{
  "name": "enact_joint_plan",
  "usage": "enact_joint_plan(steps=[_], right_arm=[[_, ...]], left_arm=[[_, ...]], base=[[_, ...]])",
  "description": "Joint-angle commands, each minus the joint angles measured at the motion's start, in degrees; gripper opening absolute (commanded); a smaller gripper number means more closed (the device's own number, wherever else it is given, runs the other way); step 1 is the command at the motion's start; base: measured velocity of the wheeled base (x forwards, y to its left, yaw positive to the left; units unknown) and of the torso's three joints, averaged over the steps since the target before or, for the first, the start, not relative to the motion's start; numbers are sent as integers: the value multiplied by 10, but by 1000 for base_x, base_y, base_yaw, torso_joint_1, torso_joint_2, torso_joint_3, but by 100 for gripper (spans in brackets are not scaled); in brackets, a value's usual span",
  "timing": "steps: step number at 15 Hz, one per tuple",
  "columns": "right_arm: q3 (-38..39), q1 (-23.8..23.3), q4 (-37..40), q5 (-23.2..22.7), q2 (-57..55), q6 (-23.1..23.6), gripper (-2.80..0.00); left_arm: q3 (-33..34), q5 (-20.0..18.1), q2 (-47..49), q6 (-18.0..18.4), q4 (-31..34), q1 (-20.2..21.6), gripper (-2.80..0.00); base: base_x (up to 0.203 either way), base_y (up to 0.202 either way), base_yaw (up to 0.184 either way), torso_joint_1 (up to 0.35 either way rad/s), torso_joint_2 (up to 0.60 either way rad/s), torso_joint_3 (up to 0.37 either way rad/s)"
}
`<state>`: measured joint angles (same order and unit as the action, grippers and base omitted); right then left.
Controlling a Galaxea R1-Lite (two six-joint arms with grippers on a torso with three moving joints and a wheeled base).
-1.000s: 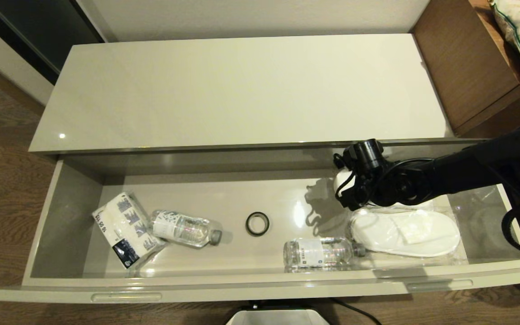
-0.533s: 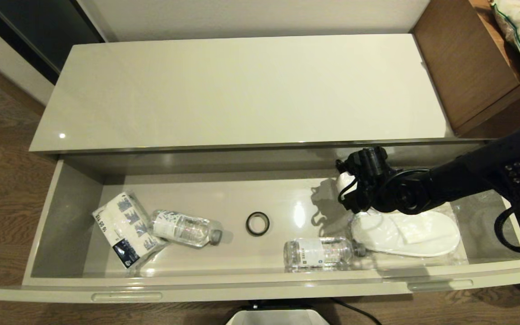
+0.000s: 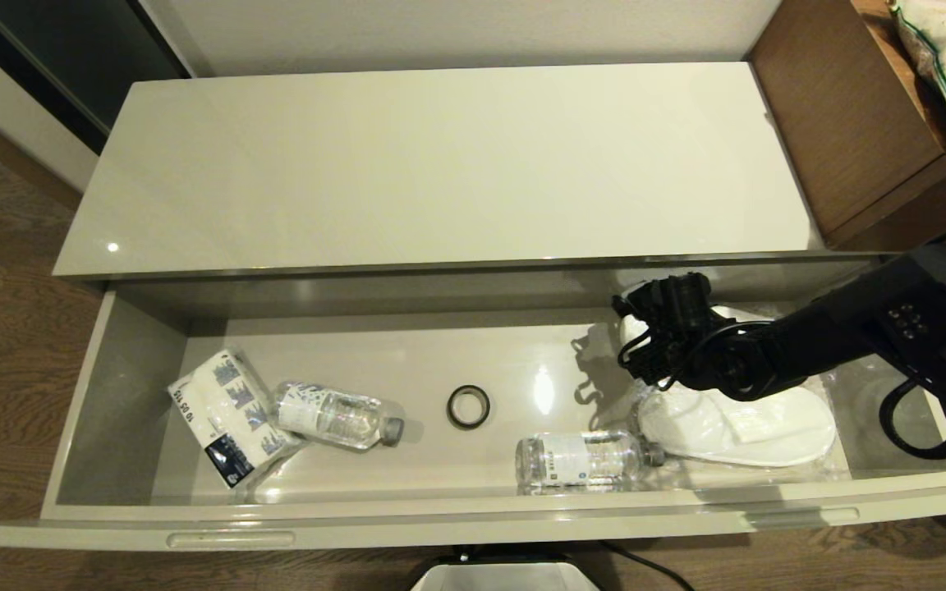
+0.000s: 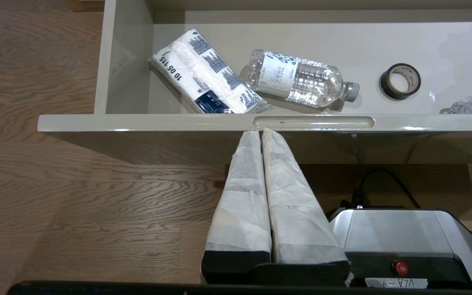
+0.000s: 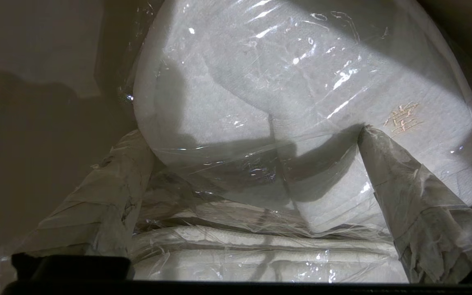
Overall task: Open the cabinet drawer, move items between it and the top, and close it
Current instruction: Take out the disposable slippers from the drawer
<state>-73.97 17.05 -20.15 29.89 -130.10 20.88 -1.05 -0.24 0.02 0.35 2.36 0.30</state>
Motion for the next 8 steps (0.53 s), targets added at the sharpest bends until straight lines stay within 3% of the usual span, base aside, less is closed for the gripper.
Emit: enact_joint_plan(steps=[1, 8], right_arm=[[1, -1, -1, 2, -3, 9, -280], [6, -5, -9, 6, 14, 9, -280]], left_arm=[[0, 0, 0, 0, 0, 0, -280], [0, 0, 0, 0, 0, 0, -280]], base=[[0, 0, 0, 0, 0, 0], [0, 0, 0, 0, 0, 0]])
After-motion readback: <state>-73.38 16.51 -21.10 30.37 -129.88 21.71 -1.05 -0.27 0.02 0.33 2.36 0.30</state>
